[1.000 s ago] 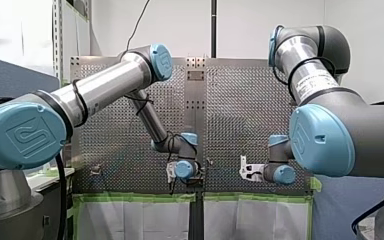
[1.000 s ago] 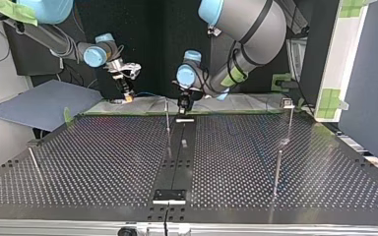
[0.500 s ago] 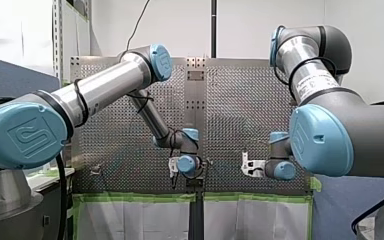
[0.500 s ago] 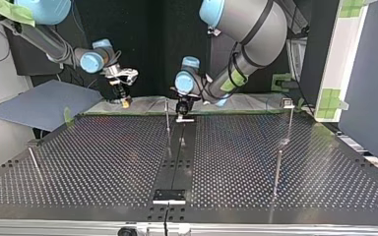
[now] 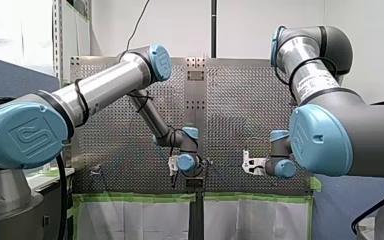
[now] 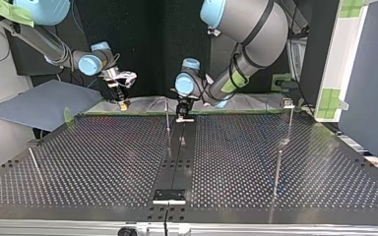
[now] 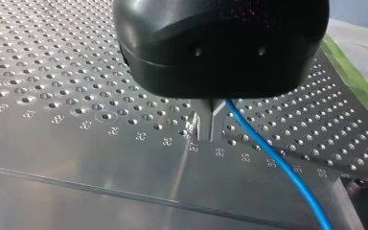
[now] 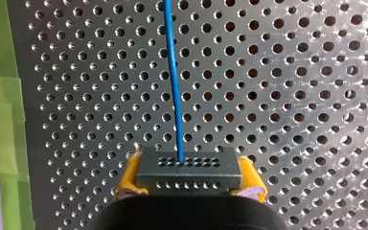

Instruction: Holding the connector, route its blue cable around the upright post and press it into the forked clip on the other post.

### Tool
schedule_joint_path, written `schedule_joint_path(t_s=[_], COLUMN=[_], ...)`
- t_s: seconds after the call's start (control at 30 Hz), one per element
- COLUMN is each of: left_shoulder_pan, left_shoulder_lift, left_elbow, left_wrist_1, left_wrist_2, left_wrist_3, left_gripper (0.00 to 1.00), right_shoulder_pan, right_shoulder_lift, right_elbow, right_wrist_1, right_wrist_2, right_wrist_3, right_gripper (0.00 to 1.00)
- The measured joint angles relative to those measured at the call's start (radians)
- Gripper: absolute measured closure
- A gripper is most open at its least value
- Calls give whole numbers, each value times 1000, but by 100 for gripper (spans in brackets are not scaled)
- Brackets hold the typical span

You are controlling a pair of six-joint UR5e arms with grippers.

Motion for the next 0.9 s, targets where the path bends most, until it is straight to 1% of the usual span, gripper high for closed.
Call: schedule_joint_path(t_s=[0.07,0.1,0.13,0.17,0.2,0.27,0.3,0.33,0.37,0.4,0.43,0.6,0.9], left_shoulder_pan=[0,0,0,-1,-2,-5,-6,-6,-7,-7,-8,-10,-18], left_shoulder_lift=[0,0,1,1,1,1,2,2,2,2,3,3,5], left_elbow=[0,0,0,0,0,0,0,0,0,0,0,0,-7], left_wrist_1=[-6,-10,-16,-20,-24,-37,-43,-52,-58,-67,-74,-108,-181], left_wrist_2=[0,0,0,1,1,0,0,1,1,2,4,31,104], left_wrist_3=[3,5,10,15,20,35,40,46,48,51,53,58,58], left_gripper=[86,86,79,64,64,45,45,27,15,15,0,0,0], right_shoulder_pan=[0,0,1,1,2,4,5,5,5,6,6,6,6], right_shoulder_lift=[0,0,0,0,0,0,1,1,1,1,1,2,3], right_elbow=[0,0,0,0,0,0,0,0,0,0,0,0,0], right_wrist_1=[0,0,0,0,0,0,0,0,0,0,1,3,10], right_wrist_2=[0,0,0,-1,-1,-2,-2,-3,-3,-4,-4,-4,-5], right_wrist_3=[-1,-1,-2,-2,-2,-2,-2,-2,-2,-2,-2,-1,-1], right_gripper=[100,100,100,100,100,100,100,100,100,100,100,100,100])
